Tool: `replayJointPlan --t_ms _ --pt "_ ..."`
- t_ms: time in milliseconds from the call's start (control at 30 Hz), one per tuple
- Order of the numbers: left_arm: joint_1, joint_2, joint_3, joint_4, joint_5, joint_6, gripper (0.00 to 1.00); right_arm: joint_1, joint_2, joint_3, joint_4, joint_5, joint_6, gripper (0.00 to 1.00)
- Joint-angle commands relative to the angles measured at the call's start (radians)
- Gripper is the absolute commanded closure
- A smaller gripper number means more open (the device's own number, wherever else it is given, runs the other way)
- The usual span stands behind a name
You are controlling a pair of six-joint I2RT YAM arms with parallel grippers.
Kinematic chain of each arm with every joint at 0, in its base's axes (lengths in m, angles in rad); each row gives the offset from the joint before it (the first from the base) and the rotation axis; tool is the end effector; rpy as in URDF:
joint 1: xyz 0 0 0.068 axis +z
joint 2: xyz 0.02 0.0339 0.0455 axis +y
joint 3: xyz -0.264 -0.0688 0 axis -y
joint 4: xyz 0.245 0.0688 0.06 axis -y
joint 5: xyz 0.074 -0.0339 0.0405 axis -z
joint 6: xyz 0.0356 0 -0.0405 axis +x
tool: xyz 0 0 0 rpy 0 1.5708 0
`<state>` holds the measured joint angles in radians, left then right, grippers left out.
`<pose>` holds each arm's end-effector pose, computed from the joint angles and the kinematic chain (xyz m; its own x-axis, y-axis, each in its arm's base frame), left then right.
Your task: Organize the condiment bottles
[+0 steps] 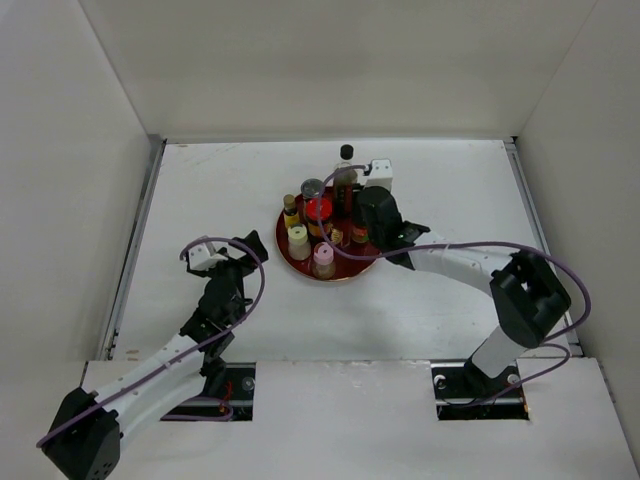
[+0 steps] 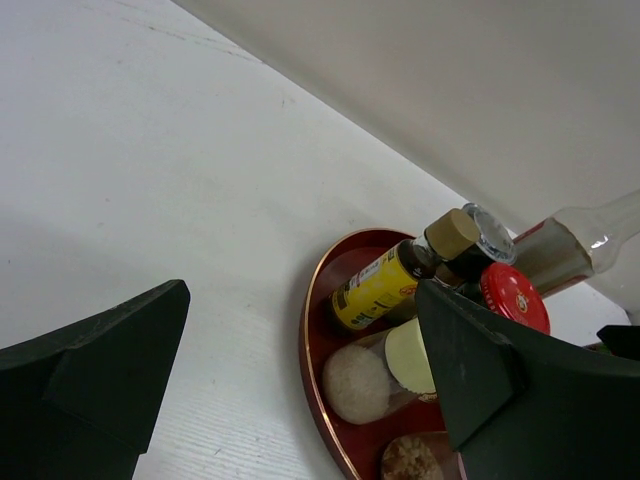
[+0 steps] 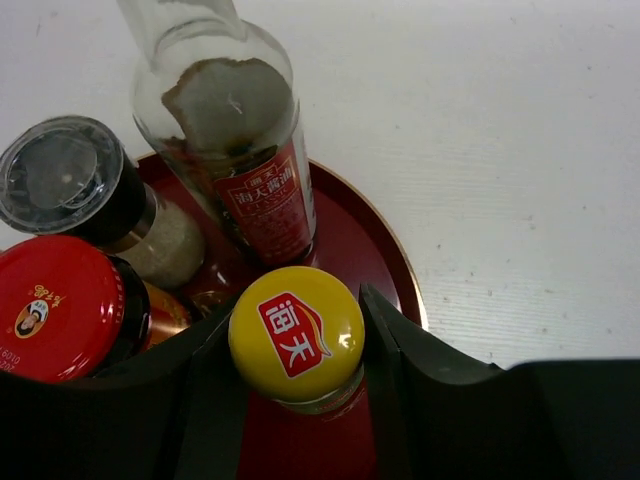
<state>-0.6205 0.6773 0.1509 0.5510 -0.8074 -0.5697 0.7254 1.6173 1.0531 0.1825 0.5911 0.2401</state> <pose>0.1409 -0.0691 0.2102 0.1170 -0.5420 -0.8322 -0.1455 0.8196 -0.5542 0.2881 0.2290 0.2583 -0.3097 -0.0107 -0.9508 -0.0929 0.9955 0.0191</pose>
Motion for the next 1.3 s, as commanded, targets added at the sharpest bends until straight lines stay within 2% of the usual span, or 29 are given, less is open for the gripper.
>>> replayJointPlan --t_ms 0,100,233,433,467,500,633,800,1000,1167,1267 --pt "0.0 -0.007 -0.001 0.03 0.002 -0.013 0.0 0.019 0.001 0.068 0.196 0.026 0.013 0.75" --pt "0.003 0.005 -0.001 0.032 0.002 -0.015 0.0 0.032 0.019 0.047 0.199 0.027 0.013 0.71" --pt "-0.005 0.016 0.006 0.032 0.002 -0.016 0.0 0.048 0.035 0.013 0.213 0.036 0.015 0.6" --pt "-0.003 0.034 0.012 0.033 0.002 -0.022 0.0 0.059 -0.01 -0.007 0.21 0.055 0.016 0.22" --pt "-0.003 0.041 0.015 0.033 0.002 -0.024 0.0 0.059 -0.025 -0.007 0.204 0.055 0.016 0.14" --pt "-0.005 0.044 0.018 0.033 0.002 -0.025 0.0 0.059 -0.045 -0.008 0.203 0.056 0.015 0.0" --pt "-0.017 0.041 0.021 0.036 0.002 -0.038 0.0 0.059 -0.175 -0.05 0.192 0.064 0.011 0.0" --pt "-0.009 0.054 0.048 0.009 0.046 -0.032 0.0 0.023 -0.406 -0.212 0.189 0.098 0.073 0.0" --pt "0.037 0.091 0.081 -0.089 -0.025 -0.087 0.0 -0.059 -0.652 -0.526 0.17 0.2 0.339 0.0" --pt "0.112 0.14 0.147 -0.319 -0.006 -0.188 0.0 -0.154 -0.72 -0.699 0.132 0.147 0.56 0.0" --pt "0.169 0.168 0.173 -0.405 0.068 -0.209 0.0 -0.207 -0.7 -0.726 0.127 0.087 0.591 0.0"
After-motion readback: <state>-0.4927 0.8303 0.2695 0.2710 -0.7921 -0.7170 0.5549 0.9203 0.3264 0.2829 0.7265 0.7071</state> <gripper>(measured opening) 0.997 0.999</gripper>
